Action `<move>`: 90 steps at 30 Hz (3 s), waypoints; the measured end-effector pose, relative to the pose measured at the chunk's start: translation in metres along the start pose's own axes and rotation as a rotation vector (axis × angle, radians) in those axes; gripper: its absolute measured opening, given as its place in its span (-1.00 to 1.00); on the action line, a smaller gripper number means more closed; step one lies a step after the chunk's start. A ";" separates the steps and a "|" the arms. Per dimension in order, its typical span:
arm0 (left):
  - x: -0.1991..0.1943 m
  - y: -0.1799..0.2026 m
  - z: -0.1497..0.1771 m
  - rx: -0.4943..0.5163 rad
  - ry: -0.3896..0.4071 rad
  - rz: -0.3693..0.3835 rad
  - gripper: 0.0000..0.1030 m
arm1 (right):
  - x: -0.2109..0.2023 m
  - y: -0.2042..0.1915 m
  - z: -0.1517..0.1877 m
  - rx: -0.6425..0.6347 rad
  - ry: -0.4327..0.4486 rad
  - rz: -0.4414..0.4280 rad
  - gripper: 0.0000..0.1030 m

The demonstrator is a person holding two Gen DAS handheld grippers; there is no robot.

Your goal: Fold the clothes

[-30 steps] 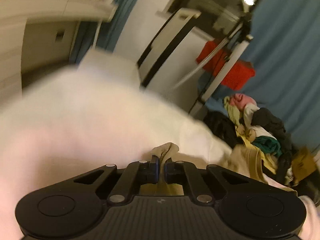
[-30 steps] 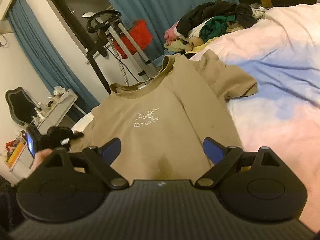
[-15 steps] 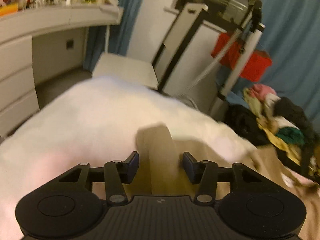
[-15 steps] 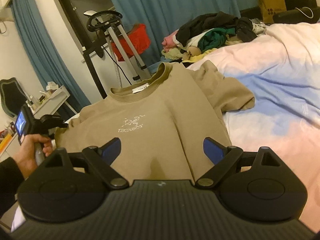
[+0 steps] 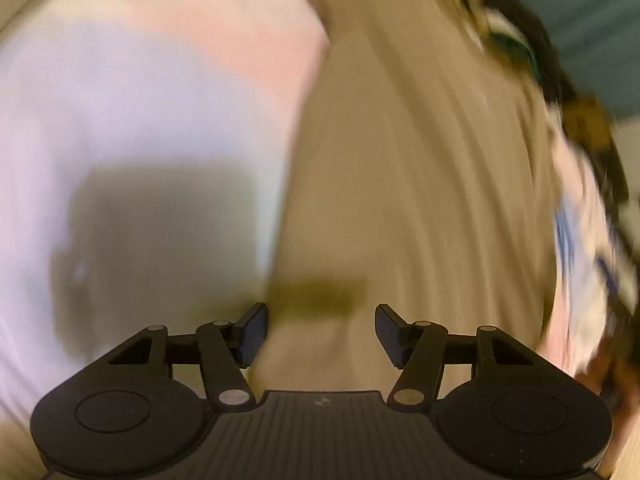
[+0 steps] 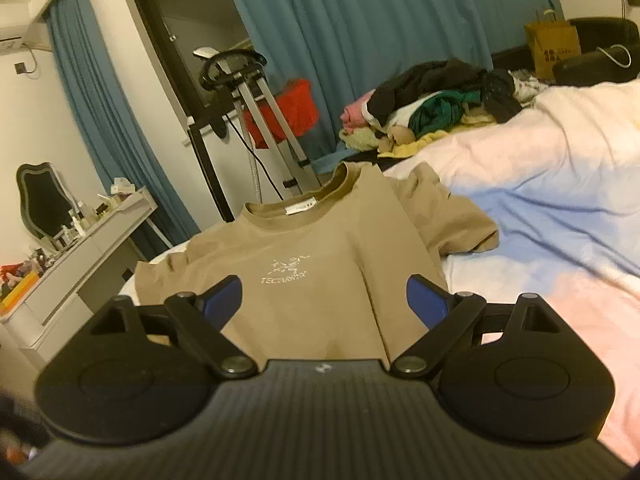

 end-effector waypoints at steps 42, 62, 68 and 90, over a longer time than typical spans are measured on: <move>-0.100 0.170 0.015 0.452 0.842 -0.134 0.79 | -0.024 0.014 -0.001 0.017 0.046 0.063 0.76; -0.026 0.108 -0.027 0.286 0.681 -0.130 0.79 | 0.050 0.150 -0.058 0.328 0.133 0.068 0.77; -0.009 0.114 -0.048 0.309 0.690 -0.094 0.79 | 0.105 0.196 -0.066 0.396 0.032 -0.002 0.48; 0.005 0.115 -0.075 0.272 0.659 -0.015 0.79 | 0.085 0.181 -0.105 0.350 0.243 0.098 -0.84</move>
Point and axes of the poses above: each gripper's, at about its wrist camera, not at the fingertips, and x roughly the way its jaws point, y to its right, z to its underside, the point moved 9 cm from there along x, roughly the way its jaws point, and after that the axes turned 13 degrees about -y, right-handed, at the moved point
